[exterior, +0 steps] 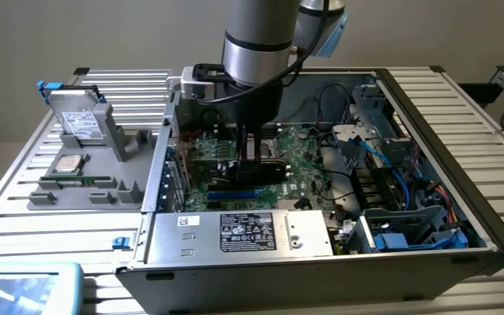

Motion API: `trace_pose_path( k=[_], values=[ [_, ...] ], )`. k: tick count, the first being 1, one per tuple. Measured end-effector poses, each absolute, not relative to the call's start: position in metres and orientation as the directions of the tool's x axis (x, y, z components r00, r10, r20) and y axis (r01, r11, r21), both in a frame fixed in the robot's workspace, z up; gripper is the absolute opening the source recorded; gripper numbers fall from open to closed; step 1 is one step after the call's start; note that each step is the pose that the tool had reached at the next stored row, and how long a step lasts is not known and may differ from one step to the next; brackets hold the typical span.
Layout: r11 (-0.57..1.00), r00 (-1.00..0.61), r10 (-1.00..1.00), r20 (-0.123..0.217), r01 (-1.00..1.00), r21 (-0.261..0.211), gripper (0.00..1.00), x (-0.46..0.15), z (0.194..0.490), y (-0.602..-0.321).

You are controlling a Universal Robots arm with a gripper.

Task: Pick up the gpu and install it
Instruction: 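Insert the gpu into the slot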

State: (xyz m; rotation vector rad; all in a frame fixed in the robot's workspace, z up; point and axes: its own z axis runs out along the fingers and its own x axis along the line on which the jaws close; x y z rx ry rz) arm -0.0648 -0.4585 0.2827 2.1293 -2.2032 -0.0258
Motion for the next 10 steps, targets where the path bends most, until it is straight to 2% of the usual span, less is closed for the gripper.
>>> trace_pose_path(
  k=[10],
  values=[
    [0.035,-0.032,-0.999,0.044,-0.997,0.066,0.28,-0.071,0.265,-0.458]
  ],
)
